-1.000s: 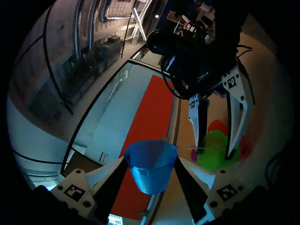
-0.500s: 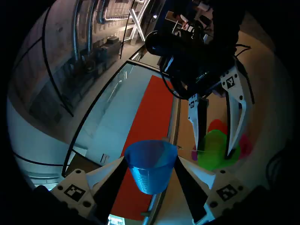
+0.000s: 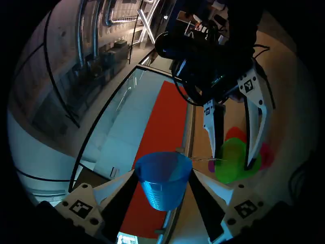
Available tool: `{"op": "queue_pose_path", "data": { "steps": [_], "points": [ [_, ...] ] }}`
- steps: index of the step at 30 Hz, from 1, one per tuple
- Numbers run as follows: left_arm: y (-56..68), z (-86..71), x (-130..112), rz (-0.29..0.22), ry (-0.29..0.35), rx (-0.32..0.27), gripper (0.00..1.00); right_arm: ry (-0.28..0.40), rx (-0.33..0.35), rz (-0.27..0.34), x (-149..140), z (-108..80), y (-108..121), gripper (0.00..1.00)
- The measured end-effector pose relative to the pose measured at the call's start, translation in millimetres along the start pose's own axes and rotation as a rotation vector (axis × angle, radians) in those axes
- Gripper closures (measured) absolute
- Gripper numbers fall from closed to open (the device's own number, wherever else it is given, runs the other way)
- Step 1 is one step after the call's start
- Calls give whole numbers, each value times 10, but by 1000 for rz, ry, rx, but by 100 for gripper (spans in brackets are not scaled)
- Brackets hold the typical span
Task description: Pour water
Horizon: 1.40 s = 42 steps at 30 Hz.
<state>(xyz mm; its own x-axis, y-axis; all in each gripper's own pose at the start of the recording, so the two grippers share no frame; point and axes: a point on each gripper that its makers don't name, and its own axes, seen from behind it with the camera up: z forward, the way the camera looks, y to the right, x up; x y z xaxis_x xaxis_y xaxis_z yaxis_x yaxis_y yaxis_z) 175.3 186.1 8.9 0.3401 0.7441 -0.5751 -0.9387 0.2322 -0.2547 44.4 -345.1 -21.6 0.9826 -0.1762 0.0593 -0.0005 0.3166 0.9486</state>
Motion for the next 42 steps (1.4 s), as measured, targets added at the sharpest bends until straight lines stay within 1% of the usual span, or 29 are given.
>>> {"op": "queue_pose_path", "data": {
  "steps": [8,15,26,33,42],
  "points": [
    [-5,11,-13,20,-2,-1,15,2,-1,-1,-2,5,0,6],
    [39,23,1,30,-1,-7,16,3,-2,-2,-13,1,3,6],
    [68,15,30,44,-2,-7,15,3,-5,-2,-17,-23,21,6],
    [85,28,15,66,-5,-7,15,1,-5,-4,-20,-22,19,6],
    [23,6,43,72,0,-4,15,0,-8,-3,-25,-25,28,6]
  ]
}}
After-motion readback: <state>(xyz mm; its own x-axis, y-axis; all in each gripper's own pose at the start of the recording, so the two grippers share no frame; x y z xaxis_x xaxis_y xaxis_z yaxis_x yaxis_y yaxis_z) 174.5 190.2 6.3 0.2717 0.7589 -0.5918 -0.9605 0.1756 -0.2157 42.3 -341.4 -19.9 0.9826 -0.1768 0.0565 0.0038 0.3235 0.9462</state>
